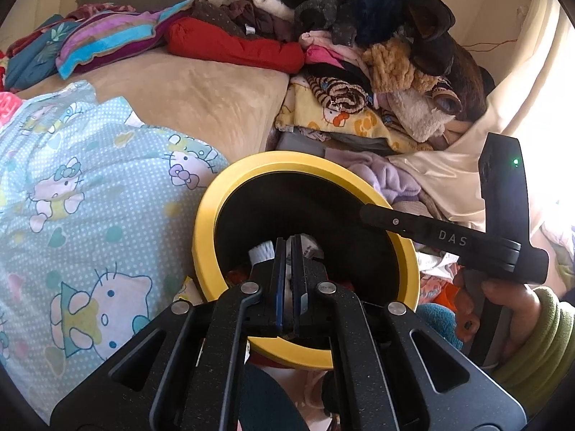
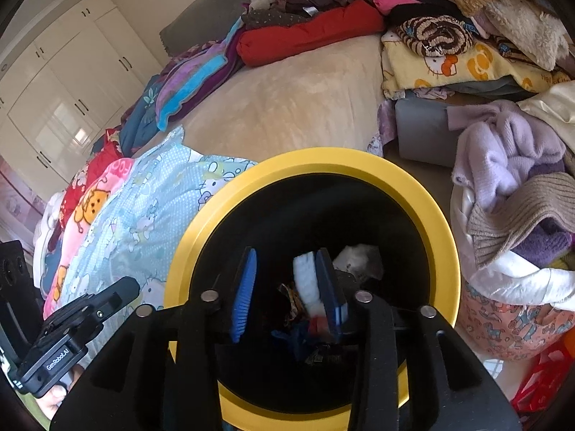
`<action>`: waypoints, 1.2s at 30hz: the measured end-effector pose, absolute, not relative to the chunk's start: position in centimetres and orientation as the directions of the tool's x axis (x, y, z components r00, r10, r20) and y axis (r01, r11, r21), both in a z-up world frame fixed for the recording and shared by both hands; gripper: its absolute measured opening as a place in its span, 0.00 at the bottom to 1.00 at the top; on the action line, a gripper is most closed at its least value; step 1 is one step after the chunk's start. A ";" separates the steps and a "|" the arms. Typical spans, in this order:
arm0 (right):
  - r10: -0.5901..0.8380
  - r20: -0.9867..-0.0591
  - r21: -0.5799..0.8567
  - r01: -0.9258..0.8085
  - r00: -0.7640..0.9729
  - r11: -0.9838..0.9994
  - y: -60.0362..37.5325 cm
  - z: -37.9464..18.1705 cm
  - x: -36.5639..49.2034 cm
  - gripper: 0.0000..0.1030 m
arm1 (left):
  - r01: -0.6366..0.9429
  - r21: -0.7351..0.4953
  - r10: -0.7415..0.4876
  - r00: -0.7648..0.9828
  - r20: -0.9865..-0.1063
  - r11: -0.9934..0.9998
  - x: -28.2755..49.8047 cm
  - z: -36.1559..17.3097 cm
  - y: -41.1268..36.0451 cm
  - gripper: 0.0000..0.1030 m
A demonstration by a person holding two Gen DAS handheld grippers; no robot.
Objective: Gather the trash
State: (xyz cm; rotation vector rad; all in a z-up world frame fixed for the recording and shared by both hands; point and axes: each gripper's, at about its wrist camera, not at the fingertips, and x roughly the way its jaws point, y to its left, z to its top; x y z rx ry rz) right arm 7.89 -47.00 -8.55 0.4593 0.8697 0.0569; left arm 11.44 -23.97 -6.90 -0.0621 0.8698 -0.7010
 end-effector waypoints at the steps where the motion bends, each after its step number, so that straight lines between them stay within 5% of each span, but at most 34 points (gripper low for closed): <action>1: 0.229 -0.722 0.410 0.137 0.653 0.902 -47.0 -8.4 7.7 0.44 | 0.540 -0.326 -0.589 0.436 -0.680 0.776 11.4 -6.9 -23.9 0.00; 3: 0.216 -0.719 0.400 0.139 0.661 0.906 -46.9 -8.0 7.2 0.51 | 0.541 -0.324 -0.588 0.436 -0.682 0.776 11.4 -6.8 -23.9 0.01; 7: 0.189 -0.697 0.376 0.128 0.692 0.918 -46.4 -6.8 5.9 0.69 | 0.542 -0.311 -0.582 0.450 -0.677 0.781 11.1 -6.5 -23.7 0.25; 14: 0.101 -0.625 0.288 0.108 0.774 0.952 -44.7 -4.6 2.3 0.90 | 0.543 -0.276 -0.571 0.505 -0.648 0.793 10.1 -5.1 -22.1 0.50; 31: -0.003 -0.458 0.145 0.078 0.889 0.986 -39.0 -1.0 -3.4 0.94 | 0.496 -0.259 -0.548 0.623 -0.558 0.829 8.2 -2.3 -16.4 0.89; 36: -0.036 -0.392 0.105 0.084 0.919 0.991 -36.9 -0.7 -5.5 0.94 | 0.492 -0.227 -0.532 0.669 -0.519 0.841 7.0 -1.7 -14.8 0.89</action>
